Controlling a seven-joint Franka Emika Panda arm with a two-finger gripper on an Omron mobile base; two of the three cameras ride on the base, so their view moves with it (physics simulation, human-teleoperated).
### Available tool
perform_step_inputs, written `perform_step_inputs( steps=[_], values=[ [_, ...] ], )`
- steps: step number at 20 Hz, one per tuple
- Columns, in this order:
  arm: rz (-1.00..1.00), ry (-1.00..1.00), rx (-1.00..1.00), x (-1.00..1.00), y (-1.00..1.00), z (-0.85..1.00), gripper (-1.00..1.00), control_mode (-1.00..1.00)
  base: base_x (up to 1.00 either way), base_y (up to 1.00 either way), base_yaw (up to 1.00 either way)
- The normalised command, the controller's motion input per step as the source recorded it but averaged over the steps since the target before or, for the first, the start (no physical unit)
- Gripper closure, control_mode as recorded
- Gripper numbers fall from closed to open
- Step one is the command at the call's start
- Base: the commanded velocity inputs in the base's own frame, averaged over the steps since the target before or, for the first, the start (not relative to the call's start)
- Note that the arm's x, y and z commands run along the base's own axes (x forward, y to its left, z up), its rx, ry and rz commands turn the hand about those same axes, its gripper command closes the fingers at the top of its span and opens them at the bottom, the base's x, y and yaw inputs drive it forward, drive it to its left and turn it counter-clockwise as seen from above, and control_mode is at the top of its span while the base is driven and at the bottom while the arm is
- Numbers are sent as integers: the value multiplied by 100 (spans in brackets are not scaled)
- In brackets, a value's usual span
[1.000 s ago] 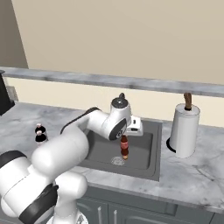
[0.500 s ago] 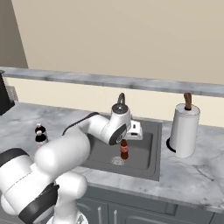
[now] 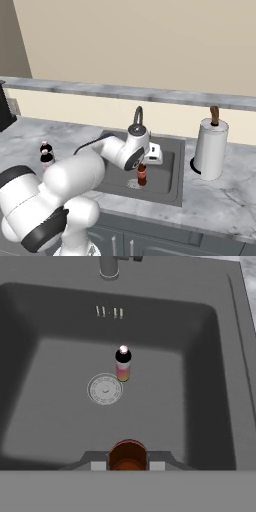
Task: Place the large bottle from the dining counter next to the other large bottle outside the sink, and place the small bottle from the dining counter next to the other small bottle inside the sink.
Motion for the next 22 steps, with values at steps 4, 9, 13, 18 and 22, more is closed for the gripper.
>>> perform_step_inputs(
  steps=[4, 9, 13, 18, 22],
  values=[
    [0, 0, 0, 5, 0, -17, 100, -100, 0, 0, 0],
    [1, -1, 0, 11, 0, -11, 100, -100, 0, 0, 0],
    [1, 0, 0, 7, 0, -11, 100, -100, 0, 0, 0],
    [1, 0, 0, 1, 0, -14, 100, -100, 0, 0, 0],
    [0, 0, 0, 3, 0, -12, 100, -100, 0, 0, 0]
  ],
)
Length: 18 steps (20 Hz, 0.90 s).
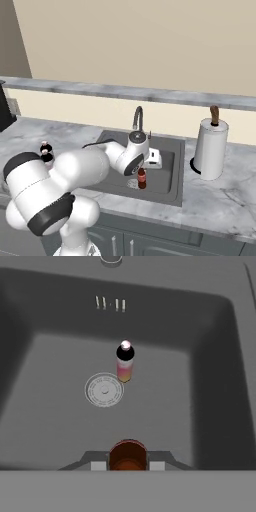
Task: Place the large bottle from the dining counter next to the other large bottle outside the sink, and place the small bottle from the dining counter next to the other small bottle inside the sink.
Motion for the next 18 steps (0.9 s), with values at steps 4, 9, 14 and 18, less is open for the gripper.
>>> perform_step_inputs(
  steps=[4, 9, 14, 18],
  values=[
    [0, 0, 0, 6, 0, -9, 100, -100, 0, 0, 0],
    [1, 0, 0, 5, 0, -9, 100, -100, 0, 0, 0],
    [1, 0, 0, 4, 0, -10, 100, -100, 0, 0, 0],
    [1, 0, 0, 4, 0, -9, 100, -100, 0, 0, 0]
  ],
)
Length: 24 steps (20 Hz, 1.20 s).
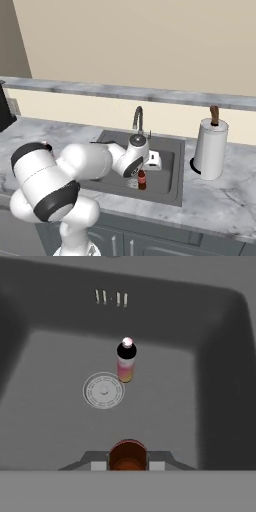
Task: Place the large bottle from the dining counter next to the other large bottle outside the sink, and place the small bottle from the dining counter next to the other small bottle inside the sink.
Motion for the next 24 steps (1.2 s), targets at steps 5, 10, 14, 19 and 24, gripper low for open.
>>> perform_step_inputs(
  steps=[5, 10, 14, 19, 24],
  values=[
    [1, 0, 0, 6, 0, -10, 100, -100, 0, 0, 0],
    [1, 0, 0, 6, 0, -6, 100, -100, 0, 0, 0],
    [1, -1, 0, 12, 0, 0, 100, -100, 0, 0, 0],
    [1, -1, 0, 12, 0, -3, 100, -100, 0, 0, 0],
    [1, 0, 0, 5, 0, -11, 100, -100, 0, 0, 0]
  ],
)
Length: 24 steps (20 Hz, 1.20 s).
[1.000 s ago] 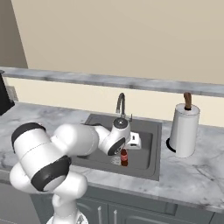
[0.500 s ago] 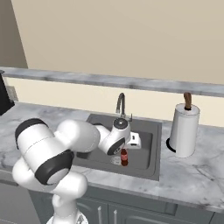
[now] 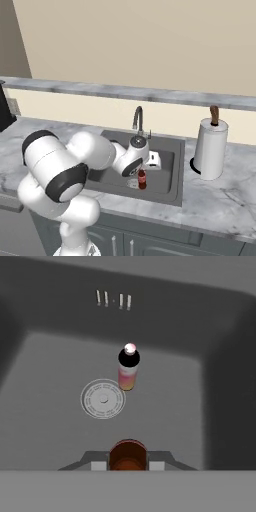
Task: Place the large bottle from the dining counter next to the other large bottle outside the sink, and place the small bottle from the dining counter next to the other small bottle inside the sink.
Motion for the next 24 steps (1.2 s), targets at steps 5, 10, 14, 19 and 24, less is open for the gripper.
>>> perform_step_inputs(
  steps=[5, 10, 14, 19, 24],
  values=[
    [1, 0, 0, 6, 0, -14, 100, -100, 0, 0, 0],
    [1, 0, 0, 9, 0, -12, 100, -100, 0, 0, 0],
    [1, -1, 0, 13, -1, -10, 100, -100, 0, 0, 0],
    [1, -1, 0, 13, -3, -10, 100, -100, 0, 0, 0],
    [1, -1, 0, 15, -3, -9, 100, -100, 0, 0, 0]
  ],
)
